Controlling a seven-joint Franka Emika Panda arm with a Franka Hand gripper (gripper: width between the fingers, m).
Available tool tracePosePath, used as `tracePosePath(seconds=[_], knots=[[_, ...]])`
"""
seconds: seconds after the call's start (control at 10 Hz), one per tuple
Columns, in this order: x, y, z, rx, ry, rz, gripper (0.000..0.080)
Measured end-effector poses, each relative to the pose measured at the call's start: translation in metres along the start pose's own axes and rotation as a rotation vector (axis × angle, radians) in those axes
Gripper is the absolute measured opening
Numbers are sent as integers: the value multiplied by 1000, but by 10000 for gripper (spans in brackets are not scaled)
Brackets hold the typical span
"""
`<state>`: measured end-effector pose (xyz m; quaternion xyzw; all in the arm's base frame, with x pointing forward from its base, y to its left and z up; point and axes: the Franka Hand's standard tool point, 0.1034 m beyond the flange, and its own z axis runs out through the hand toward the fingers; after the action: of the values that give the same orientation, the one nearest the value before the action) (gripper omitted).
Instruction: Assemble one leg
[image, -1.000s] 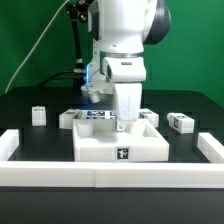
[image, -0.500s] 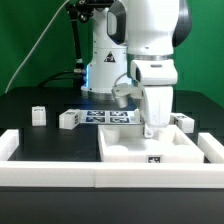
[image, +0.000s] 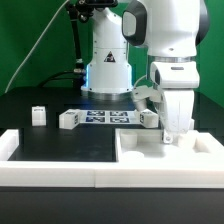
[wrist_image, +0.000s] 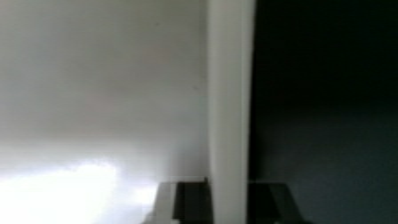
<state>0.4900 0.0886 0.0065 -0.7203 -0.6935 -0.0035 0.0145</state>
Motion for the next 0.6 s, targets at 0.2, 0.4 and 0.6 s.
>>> tracePosePath(seconds=[0.2, 0.4, 0.6], knots=[[0, 0, 0, 1, 0, -1, 60], [0, -1, 0, 1, 0, 0, 246], [-1, -1, 0, 2, 0, 0, 394]])
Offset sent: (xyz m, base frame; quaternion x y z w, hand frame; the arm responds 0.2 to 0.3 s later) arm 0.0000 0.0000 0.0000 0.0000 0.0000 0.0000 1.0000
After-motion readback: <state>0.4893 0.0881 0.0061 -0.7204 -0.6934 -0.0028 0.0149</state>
